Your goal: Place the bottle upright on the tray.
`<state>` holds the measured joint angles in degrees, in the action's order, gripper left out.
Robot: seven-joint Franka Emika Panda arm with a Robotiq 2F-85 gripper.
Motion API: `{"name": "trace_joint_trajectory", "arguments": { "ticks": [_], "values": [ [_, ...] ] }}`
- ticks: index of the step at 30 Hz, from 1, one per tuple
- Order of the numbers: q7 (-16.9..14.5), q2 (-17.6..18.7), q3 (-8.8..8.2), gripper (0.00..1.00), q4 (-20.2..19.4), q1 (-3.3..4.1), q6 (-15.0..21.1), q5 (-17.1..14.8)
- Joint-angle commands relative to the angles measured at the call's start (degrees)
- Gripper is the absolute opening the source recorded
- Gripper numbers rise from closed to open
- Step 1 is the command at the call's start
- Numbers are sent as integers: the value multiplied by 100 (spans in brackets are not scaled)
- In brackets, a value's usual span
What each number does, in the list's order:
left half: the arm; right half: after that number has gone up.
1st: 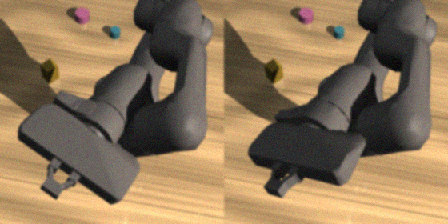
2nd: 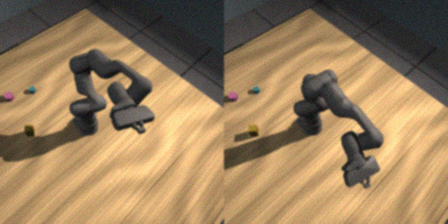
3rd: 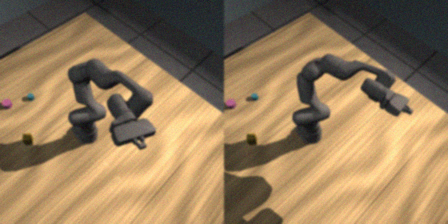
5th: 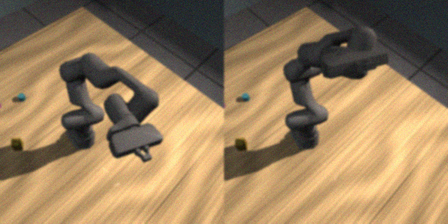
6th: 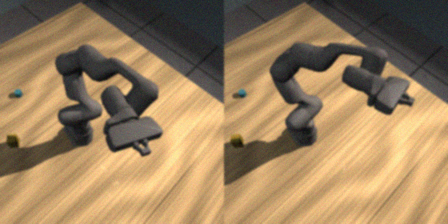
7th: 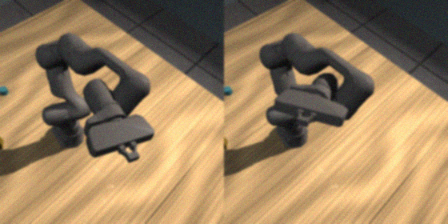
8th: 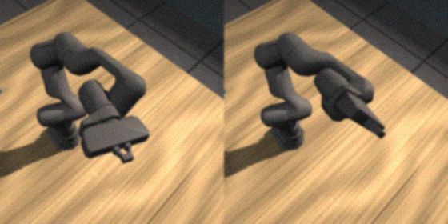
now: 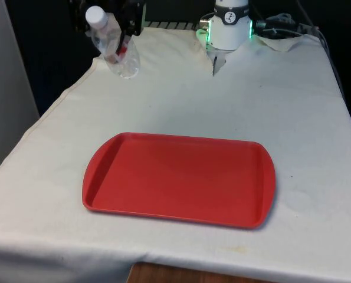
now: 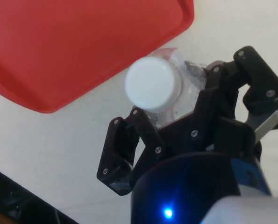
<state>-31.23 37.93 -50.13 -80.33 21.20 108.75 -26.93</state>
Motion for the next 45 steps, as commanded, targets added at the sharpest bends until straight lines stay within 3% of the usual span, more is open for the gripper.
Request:
{"name": "trace_joint_trajectory", "arguments": {
  "ticks": [1, 8, 9, 10, 16, 17, 18, 19, 26, 34, 35, 36, 44, 45],
  "values": [
    [-11, -126, -40, 32, -189, 92, 212, 0],
    [52, -304, 69, 32, -292, 120, 304, 29],
    [74, -183, 149, 32, -92, 6, 132, 6],
    [63, -327, 86, 32, -309, 126, 327, 34],
    [143, -413, 223, 32, -378, 120, 430, 46],
    [143, -401, 246, 32, -361, 103, 424, 52],
    [166, -281, 309, 32, -172, 11, 269, 11],
    [143, -395, 258, 32, -344, 86, 413, 57],
    [160, -315, 321, 32, -206, 6, 269, 40],
    [160, -481, 275, 32, -435, 92, 390, 74],
    [166, -361, 332, 32, -258, 0, 258, 40],
    [160, -498, 275, 32, -453, 97, 395, 74],
    [138, -625, 298, 32, -602, 103, 470, 86],
    [178, -453, 372, 32, -350, 0, 286, 40]
  ]
}}
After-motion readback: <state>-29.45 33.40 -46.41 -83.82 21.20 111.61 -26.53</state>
